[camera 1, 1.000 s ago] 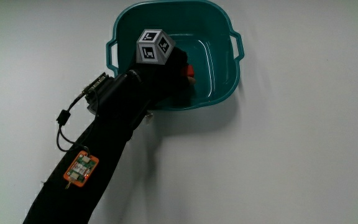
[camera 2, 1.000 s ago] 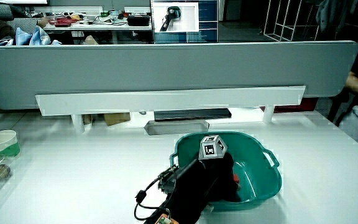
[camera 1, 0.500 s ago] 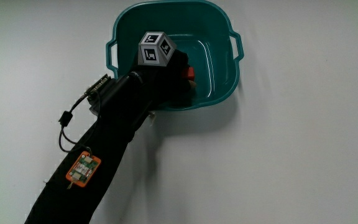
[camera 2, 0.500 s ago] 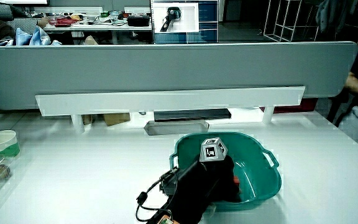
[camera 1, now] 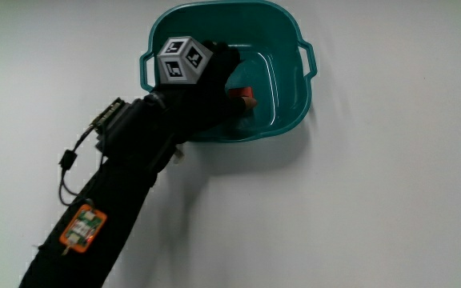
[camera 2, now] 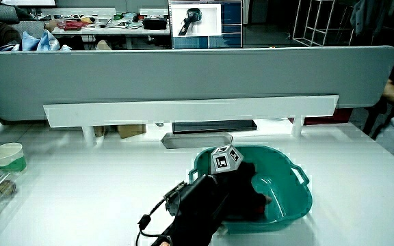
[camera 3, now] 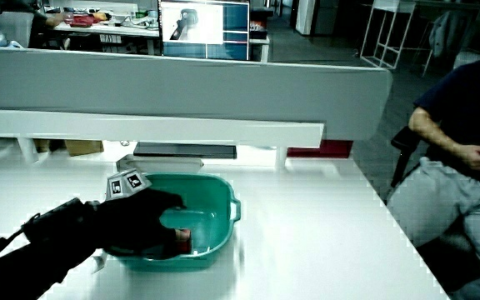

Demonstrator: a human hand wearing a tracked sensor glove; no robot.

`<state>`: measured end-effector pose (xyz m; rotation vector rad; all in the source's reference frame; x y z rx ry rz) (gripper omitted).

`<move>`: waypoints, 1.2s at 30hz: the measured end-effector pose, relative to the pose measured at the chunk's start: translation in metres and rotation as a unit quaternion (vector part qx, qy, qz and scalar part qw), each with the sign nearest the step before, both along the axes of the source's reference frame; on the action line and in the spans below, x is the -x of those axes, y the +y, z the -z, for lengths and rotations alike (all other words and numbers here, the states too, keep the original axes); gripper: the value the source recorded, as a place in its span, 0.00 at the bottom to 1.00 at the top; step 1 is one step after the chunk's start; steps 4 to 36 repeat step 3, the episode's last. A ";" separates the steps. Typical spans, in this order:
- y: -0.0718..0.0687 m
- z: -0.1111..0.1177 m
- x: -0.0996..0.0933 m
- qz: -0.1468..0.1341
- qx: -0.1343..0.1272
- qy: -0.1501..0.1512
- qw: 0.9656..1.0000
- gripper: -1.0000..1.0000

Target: Place red block

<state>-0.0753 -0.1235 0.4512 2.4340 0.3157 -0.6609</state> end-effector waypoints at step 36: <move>0.001 0.009 0.009 -0.004 -0.024 0.033 0.999 0.00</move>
